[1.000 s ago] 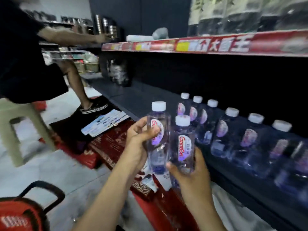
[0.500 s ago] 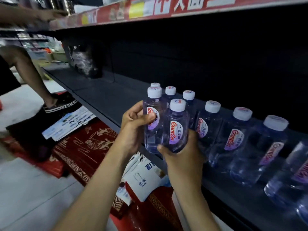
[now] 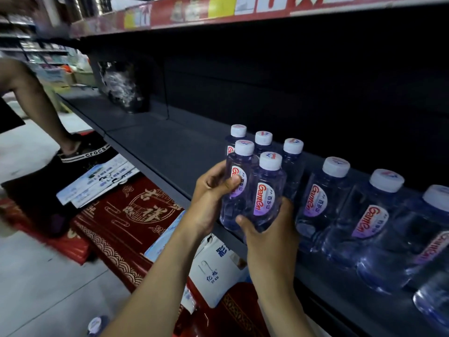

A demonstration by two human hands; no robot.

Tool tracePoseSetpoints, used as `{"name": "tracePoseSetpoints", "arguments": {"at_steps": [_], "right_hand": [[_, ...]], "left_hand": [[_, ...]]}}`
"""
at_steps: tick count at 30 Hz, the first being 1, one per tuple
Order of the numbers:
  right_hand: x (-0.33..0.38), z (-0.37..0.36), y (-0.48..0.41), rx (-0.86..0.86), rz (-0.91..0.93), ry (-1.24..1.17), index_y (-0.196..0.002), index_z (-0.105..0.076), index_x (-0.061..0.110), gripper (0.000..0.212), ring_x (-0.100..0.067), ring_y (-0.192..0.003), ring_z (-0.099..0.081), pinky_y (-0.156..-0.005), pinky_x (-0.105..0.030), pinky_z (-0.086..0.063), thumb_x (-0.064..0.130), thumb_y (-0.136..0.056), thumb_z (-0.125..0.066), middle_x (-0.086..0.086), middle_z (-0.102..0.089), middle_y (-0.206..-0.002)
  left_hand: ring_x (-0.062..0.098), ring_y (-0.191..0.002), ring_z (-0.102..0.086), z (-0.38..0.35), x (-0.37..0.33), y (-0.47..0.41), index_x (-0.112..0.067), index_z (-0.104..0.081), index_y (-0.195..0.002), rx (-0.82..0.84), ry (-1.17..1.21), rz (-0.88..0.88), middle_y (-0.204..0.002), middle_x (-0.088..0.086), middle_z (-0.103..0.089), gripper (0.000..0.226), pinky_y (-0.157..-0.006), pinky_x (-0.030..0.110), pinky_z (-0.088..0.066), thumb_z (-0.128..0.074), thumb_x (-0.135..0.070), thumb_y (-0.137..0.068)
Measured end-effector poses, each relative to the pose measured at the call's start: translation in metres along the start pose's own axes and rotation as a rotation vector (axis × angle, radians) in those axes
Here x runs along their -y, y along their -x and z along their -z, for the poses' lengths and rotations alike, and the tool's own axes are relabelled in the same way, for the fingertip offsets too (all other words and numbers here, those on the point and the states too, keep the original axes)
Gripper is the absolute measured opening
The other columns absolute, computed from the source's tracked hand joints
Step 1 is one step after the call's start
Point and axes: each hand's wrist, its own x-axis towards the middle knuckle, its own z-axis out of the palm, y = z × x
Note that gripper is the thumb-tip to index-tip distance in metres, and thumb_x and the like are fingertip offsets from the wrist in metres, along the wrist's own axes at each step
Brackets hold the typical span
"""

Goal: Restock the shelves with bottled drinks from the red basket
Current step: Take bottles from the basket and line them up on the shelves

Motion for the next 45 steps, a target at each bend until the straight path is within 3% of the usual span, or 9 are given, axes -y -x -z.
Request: {"name": "tracePoseSetpoints", "arguments": {"at_steps": [6, 11, 16, 22, 26, 30, 42, 45], "right_hand": [[0.002, -0.001, 0.005, 0.041, 0.025, 0.106, -0.149, -0.021, 0.023, 0.087, -0.023, -0.135, -0.044, -0.108, -0.043, -0.043, 0.031, -0.082, -0.076, -0.006, -0.04, -0.15], [0.001, 0.008, 0.008, 0.162, 0.014, 0.296, -0.152, -0.005, 0.025, 0.092, -0.03, -0.14, -0.031, -0.11, -0.046, -0.04, 0.022, -0.085, -0.068, -0.009, -0.022, -0.156], [-0.002, 0.008, 0.008, 0.12, -0.012, 0.278, -0.152, -0.014, 0.021, 0.09, -0.028, -0.136, -0.04, -0.106, -0.045, -0.045, 0.014, -0.082, -0.071, -0.011, -0.029, -0.153], [-0.007, -0.008, 0.002, -0.025, 0.052, 0.259, -0.14, -0.032, 0.018, 0.079, -0.028, -0.123, -0.053, -0.097, -0.045, -0.051, 0.013, -0.076, -0.078, -0.008, -0.049, -0.137], [-0.01, -0.014, -0.001, -0.049, 0.068, 0.25, -0.142, -0.031, 0.019, 0.079, -0.027, -0.124, -0.053, -0.096, -0.045, -0.053, 0.015, -0.079, -0.078, -0.01, -0.047, -0.139], [-0.013, -0.02, -0.005, -0.075, 0.059, 0.246, -0.142, -0.031, 0.02, 0.079, -0.03, -0.123, -0.054, -0.095, -0.048, -0.053, 0.014, -0.079, -0.078, -0.013, -0.047, -0.139], [-0.008, -0.019, -0.004, -0.051, 0.033, 0.249, -0.146, -0.026, 0.024, 0.079, -0.024, -0.129, -0.05, -0.099, -0.044, -0.051, 0.023, -0.084, -0.075, -0.007, -0.046, -0.144], [-0.006, -0.016, -0.002, -0.016, 0.012, 0.239, -0.148, -0.027, 0.021, 0.077, -0.021, -0.13, -0.049, -0.102, -0.037, -0.048, 0.024, -0.086, -0.073, -0.005, -0.046, -0.145]], "left_hand": [[0.024, -0.122, -0.06, -0.001, -0.001, 0.017, -0.015, -0.051, -0.137, 0.035, -0.227, 0.015, -0.129, 0.006, -0.064, 0.046, -0.099, 0.04, -0.05, -0.063, -0.017, -0.092], [0.019, -0.13, -0.051, 0.018, 0.009, 0.029, -0.042, -0.039, -0.143, 0.102, -0.531, 0.112, -0.139, 0.0, -0.052, 0.08, -0.106, 0.048, -0.045, -0.079, -0.019, -0.078], [0.004, -0.12, -0.058, 0.017, 0.016, 0.037, -0.029, -0.042, -0.134, 0.043, -0.535, 0.08, -0.126, -0.017, -0.061, 0.065, -0.099, 0.033, -0.052, -0.068, 0.004, -0.084], [0.003, -0.122, -0.055, 0.019, 0.018, 0.029, -0.037, -0.042, -0.132, -0.041, -0.622, 0.037, -0.13, -0.014, -0.057, 0.061, -0.103, 0.035, -0.049, -0.063, 0.001, -0.088], [0.005, -0.123, -0.045, 0.022, 0.021, 0.026, -0.046, -0.037, -0.132, -0.072, -0.744, 0.005, -0.121, -0.014, -0.046, 0.062, -0.11, 0.032, -0.04, -0.063, -0.007, -0.092], [0.002, -0.12, -0.043, 0.022, 0.024, 0.024, -0.034, -0.039, -0.141, -0.111, -0.795, 0.005, -0.121, -0.012, -0.047, 0.06, -0.11, 0.031, -0.038, -0.061, -0.006, -0.093], [0.006, -0.123, -0.048, 0.017, 0.029, 0.026, -0.033, -0.041, -0.142, -0.175, -0.829, -0.004, -0.128, -0.009, -0.047, 0.061, -0.109, 0.038, -0.043, -0.063, -0.006, -0.091], [0.007, -0.127, -0.046, 0.016, 0.03, 0.03, -0.036, -0.036, -0.145, -0.176, -0.865, -0.03, -0.134, -0.009, -0.049, 0.063, -0.107, 0.04, -0.043, -0.063, -0.013, -0.092]]}}
